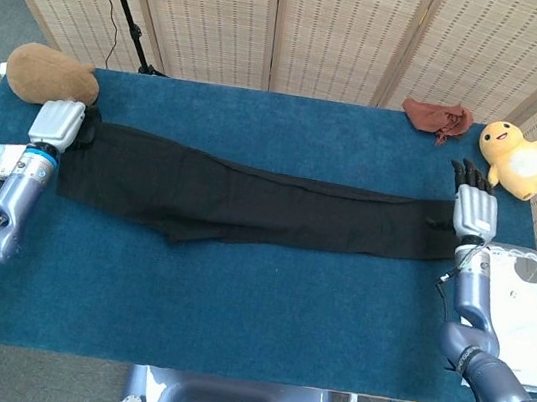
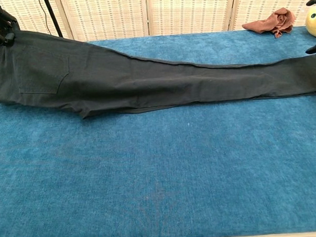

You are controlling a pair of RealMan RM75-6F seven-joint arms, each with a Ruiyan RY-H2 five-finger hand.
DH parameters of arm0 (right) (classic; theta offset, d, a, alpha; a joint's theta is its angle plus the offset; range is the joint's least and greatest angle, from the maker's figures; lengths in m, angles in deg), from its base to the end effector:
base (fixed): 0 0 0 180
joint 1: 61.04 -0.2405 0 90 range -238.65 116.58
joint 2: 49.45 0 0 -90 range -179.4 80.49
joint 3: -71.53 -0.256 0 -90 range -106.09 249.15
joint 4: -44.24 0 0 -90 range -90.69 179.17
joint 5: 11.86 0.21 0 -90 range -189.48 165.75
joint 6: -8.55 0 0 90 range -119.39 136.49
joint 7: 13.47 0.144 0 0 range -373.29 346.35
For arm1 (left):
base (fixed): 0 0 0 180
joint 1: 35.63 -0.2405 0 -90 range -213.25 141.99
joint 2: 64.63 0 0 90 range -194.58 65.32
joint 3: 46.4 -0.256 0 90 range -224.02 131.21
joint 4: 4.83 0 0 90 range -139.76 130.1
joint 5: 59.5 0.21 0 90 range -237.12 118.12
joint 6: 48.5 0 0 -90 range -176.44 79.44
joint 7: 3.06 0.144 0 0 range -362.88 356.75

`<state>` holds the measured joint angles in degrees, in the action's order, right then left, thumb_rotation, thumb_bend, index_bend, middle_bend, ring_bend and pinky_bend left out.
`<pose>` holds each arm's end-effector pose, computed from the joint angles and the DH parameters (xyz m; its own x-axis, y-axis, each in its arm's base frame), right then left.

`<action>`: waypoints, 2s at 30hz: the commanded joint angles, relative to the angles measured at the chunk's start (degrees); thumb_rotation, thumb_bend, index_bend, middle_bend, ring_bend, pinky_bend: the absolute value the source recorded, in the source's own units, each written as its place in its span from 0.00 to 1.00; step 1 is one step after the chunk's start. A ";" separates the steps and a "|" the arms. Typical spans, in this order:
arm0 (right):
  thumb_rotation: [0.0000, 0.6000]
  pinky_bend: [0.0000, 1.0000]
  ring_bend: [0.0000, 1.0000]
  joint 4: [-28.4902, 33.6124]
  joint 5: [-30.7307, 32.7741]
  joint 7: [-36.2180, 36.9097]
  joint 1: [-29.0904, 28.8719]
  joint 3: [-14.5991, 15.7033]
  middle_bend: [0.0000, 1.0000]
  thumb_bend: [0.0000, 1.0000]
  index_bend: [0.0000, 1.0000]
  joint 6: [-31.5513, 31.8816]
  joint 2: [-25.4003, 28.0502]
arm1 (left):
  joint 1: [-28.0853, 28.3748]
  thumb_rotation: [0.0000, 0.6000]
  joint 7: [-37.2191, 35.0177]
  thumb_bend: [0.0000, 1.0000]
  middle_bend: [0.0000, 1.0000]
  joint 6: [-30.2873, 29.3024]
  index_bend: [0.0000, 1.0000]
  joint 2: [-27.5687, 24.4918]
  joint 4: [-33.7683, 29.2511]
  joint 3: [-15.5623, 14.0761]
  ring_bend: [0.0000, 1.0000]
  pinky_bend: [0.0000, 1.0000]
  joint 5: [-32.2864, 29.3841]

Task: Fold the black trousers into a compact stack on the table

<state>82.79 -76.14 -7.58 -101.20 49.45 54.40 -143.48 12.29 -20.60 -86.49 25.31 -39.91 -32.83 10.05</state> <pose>-0.3015 -0.4451 0.0921 0.3537 -0.0344 0.9347 -0.9257 0.1306 0.3551 -0.2731 0.4792 0.1045 0.4083 0.1422 0.9017 0.9114 -0.0085 -0.4113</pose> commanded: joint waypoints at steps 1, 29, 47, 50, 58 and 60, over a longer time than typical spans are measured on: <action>1.00 0.10 0.00 10.60 2.34 -5.06 4.67 0.06 0.00 0.00 0.00 4.55 5.97 | 0.55 1.00 -0.73 0.52 0.60 0.37 0.62 2.33 3.50 -0.62 0.42 0.53 0.88; 1.00 0.07 0.00 22.74 -4.47 -6.40 12.54 6.52 0.00 0.00 0.00 20.58 9.54 | 4.63 1.00 -6.66 0.50 0.42 5.11 0.39 15.78 24.22 -0.22 0.32 0.53 2.48; 1.00 0.06 0.00 20.45 -17.10 4.91 21.19 14.63 0.00 0.00 0.00 34.64 7.61 | 2.33 1.00 -16.42 0.24 0.00 2.62 0.00 12.16 19.43 -3.90 0.00 0.34 7.52; 1.00 0.06 0.00 21.17 -17.01 5.07 21.28 14.49 0.00 0.00 0.00 34.13 8.01 | -0.50 1.00 -22.62 0.19 0.00 -1.77 0.00 8.76 15.21 -7.87 0.00 0.32 12.04; 1.00 0.06 0.00 22.88 -17.17 5.12 21.72 13.90 0.00 0.00 0.00 34.43 9.00 | -7.07 1.00 -30.44 0.05 0.00 -12.82 0.00 1.26 6.16 -15.38 0.00 0.08 19.73; 1.00 0.06 0.00 23.23 -17.24 5.12 21.80 13.82 0.00 0.00 0.00 34.48 9.17 | -8.20 1.00 -30.37 0.05 0.00 -14.61 0.00 0.07 4.25 -16.28 0.00 0.06 20.52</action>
<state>105.97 -93.34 -2.47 -79.43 63.31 88.84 -134.37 5.81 -50.17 -99.22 27.14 -33.63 -47.52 29.05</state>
